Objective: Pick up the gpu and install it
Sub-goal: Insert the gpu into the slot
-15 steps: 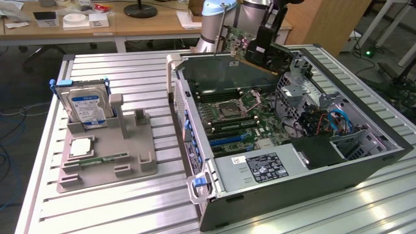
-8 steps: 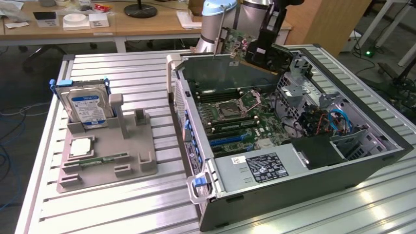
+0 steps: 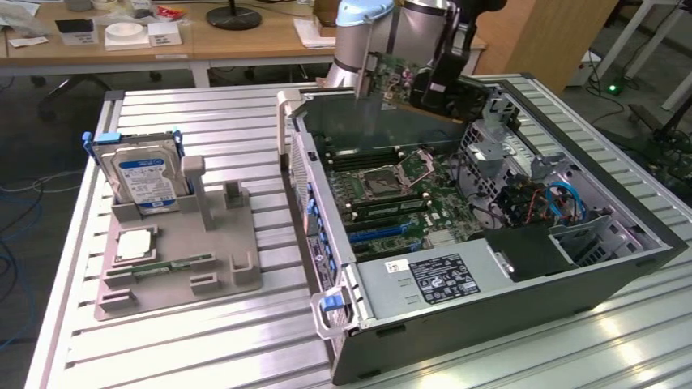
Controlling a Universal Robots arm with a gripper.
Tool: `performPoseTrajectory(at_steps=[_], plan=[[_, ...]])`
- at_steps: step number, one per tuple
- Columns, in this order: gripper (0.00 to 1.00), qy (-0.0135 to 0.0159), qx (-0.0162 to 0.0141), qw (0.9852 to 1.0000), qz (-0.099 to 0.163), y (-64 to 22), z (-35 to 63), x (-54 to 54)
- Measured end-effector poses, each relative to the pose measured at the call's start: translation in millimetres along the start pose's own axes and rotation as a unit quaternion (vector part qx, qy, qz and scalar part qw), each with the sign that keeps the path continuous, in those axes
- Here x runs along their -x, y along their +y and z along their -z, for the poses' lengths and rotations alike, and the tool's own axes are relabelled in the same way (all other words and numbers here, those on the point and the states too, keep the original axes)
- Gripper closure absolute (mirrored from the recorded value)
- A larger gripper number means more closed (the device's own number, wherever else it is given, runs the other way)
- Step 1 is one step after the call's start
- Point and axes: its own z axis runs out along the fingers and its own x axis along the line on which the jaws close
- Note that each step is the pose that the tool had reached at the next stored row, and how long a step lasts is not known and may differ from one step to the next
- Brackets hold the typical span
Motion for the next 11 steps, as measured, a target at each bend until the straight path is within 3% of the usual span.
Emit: performPoseTrajectory(at_steps=[2, 4, 11], plan=[[0.72, -0.0034, -0.006, 0.9999, 0.009, 0.0, -0.7, 0.0], [0.72, -0.005, -0.0094, 0.9997, 0.022, -0.1, -1.1, 0.0], [0.72, -0.0049, -0.0094, 0.9967, 0.08, 0.0, -2.6, -0.1]])
